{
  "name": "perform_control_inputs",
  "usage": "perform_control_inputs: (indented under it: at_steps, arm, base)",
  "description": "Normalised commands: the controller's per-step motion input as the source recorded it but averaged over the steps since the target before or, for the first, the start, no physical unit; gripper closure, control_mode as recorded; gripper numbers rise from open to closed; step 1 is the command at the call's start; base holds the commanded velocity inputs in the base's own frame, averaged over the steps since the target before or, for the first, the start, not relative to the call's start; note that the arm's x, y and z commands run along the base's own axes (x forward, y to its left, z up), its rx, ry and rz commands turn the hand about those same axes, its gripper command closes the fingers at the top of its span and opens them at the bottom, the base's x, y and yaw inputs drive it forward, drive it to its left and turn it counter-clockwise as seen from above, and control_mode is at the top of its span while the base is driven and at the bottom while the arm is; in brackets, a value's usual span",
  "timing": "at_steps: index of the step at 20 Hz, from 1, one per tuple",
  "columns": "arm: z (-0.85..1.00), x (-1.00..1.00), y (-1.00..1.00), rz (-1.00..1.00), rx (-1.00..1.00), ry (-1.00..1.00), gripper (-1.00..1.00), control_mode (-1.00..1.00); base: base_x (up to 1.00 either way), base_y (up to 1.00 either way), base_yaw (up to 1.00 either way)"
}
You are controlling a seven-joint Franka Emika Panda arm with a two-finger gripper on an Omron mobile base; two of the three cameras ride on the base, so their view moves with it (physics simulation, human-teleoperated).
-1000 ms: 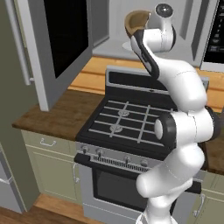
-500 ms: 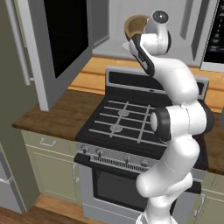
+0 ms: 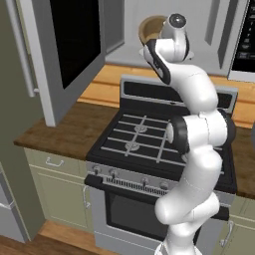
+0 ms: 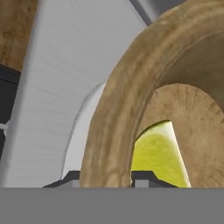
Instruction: Pick the lemon wedge from the sink and place it in the bowl. Then pick the bowl and place it in the microwave. Then close the microwave door and press the start button.
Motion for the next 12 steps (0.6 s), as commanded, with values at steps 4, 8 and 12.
perform_control_inputs:
  at_steps: [4,8,12]
  arm:
    - [-0.14,0.02,0.0,0.0,0.0,-0.14,-1.0,-1.0]
    - [-0.03,-0.03,0.02,0.01,0.0,-0.35,-1.0,-1.0]
    - [-0.05,-0.5,0.07,0.04,0.0,-0.58,-1.0,-1.0]
  base:
    - [0.0,0.0,0.0]
    - [0.0,0.0,0.0]
    - [0.0,0.0,0.0]
